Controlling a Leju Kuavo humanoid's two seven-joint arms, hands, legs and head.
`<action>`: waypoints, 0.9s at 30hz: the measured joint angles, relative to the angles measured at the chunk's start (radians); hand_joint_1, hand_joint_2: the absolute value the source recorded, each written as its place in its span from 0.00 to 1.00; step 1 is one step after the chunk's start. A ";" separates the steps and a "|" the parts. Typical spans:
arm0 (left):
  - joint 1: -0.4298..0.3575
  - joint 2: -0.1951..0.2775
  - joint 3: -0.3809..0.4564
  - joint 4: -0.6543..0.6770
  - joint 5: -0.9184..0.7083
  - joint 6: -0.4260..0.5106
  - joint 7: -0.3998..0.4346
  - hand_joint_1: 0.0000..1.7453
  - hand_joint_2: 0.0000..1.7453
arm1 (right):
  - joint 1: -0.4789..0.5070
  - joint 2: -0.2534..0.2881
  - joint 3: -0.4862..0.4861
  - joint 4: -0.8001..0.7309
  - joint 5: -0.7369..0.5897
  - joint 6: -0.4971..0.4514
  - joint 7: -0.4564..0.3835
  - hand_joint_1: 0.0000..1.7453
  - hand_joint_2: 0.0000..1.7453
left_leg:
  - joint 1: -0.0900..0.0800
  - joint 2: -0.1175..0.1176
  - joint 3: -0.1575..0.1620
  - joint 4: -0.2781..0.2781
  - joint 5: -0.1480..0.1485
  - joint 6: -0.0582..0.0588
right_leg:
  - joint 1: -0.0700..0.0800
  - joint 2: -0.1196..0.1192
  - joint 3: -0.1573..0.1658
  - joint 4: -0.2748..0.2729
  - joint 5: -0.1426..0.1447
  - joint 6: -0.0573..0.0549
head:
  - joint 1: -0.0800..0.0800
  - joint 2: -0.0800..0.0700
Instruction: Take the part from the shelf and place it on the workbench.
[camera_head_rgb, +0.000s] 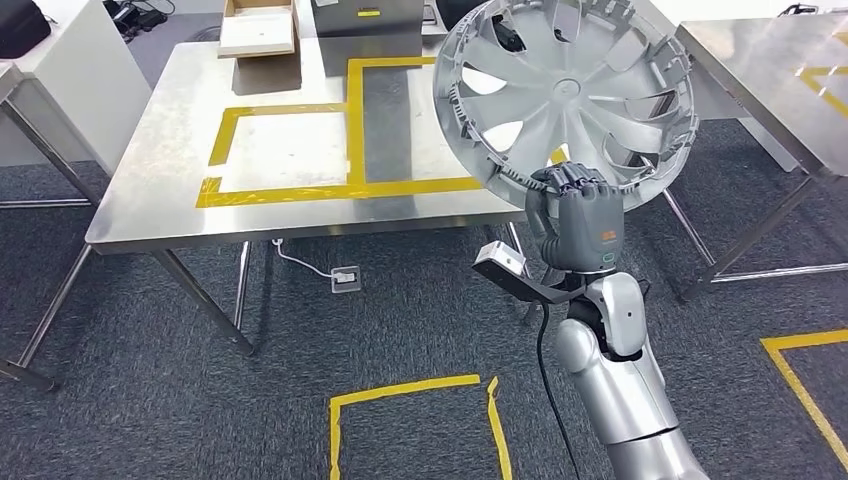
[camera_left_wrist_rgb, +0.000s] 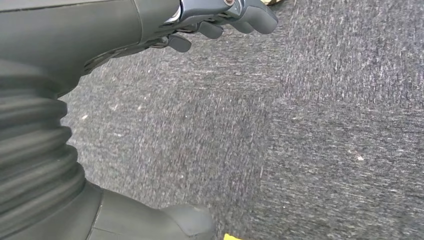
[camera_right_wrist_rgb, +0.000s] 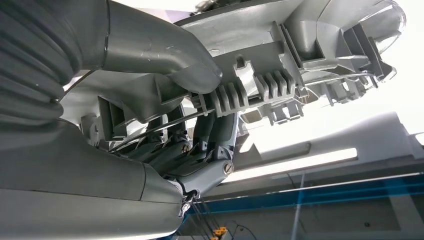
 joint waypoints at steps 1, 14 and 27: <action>-0.001 0.000 0.000 0.000 0.000 0.000 0.006 0.00 1.00 | -0.004 -0.001 0.000 0.003 0.000 0.000 -0.001 1.00 1.00 | 0.000 0.000 0.008 0.000 -0.007 -0.004 | 0.003 -0.001 0.016 -0.056 0.027 -0.006 | 0.000 0.000; -0.002 -0.002 -0.001 0.001 0.000 -0.002 0.004 0.00 1.00 | -0.023 -0.003 0.000 0.015 -0.012 -0.004 0.003 1.00 1.00 | 0.001 0.006 -0.149 0.190 -0.027 -0.049 | 0.004 0.001 0.133 -0.125 -0.010 -0.049 | -0.002 0.000; -0.002 -0.002 -0.001 0.001 0.001 -0.003 0.000 0.00 1.00 | -0.022 -0.003 0.000 0.016 -0.016 -0.008 0.003 1.00 1.00 | -0.001 0.001 -0.031 -0.004 0.027 0.012 | 0.002 0.001 -0.033 0.186 -0.143 0.009 | 0.002 0.000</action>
